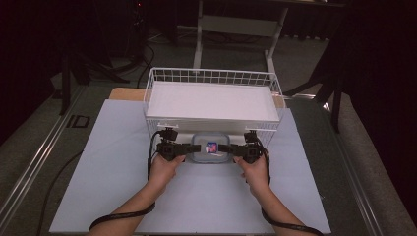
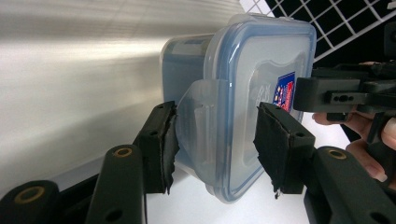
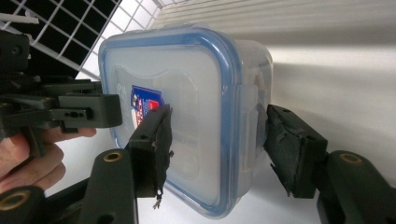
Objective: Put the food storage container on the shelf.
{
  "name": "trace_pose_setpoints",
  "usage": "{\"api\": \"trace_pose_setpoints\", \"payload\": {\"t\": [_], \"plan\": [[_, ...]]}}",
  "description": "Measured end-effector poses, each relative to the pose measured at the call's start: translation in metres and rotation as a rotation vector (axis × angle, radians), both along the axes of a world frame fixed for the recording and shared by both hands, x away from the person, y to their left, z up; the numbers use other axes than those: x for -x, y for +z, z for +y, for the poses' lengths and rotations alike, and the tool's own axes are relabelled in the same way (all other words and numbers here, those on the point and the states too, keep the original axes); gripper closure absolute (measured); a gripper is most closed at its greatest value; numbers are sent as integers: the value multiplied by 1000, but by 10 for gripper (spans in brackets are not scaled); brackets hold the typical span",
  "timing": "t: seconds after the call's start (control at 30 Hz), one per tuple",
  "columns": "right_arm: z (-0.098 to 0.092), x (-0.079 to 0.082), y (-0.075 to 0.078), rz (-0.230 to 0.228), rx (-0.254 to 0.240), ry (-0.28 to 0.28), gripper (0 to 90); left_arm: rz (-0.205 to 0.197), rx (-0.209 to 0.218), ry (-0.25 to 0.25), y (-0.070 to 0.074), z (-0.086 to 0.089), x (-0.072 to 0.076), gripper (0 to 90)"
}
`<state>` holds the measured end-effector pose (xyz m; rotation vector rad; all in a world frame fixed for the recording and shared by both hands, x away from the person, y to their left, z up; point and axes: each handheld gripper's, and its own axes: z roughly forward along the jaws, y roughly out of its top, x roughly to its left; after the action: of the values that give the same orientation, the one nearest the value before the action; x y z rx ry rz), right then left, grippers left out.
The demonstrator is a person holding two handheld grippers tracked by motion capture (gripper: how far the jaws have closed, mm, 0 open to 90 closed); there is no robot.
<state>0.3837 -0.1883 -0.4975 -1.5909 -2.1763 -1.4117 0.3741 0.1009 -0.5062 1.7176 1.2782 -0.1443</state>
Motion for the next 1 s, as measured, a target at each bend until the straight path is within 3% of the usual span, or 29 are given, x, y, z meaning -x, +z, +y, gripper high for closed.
{"api": "trace_pose_setpoints", "payload": {"t": [0.23,0.53,0.6,0.7,0.87,1.0], "plan": [[4,-9,-7,8,1,-26,429,7,6,17,-8,3,-8,497],[1,-16,-8,32,-38,-56,429,-5,58,41,-10,1,-14,491],[1,-16,-9,28,-46,-60,429,-19,52,41,-10,1,-14,484],[0,-17,-11,31,-59,-67,428,-66,7,36,-9,-3,-14,453],[3,-18,-12,21,-47,-85,402,-82,13,56,-11,-4,-17,429],[2,-20,-13,24,-46,-95,386,-98,-17,58,-11,-4,-19,418]]}}
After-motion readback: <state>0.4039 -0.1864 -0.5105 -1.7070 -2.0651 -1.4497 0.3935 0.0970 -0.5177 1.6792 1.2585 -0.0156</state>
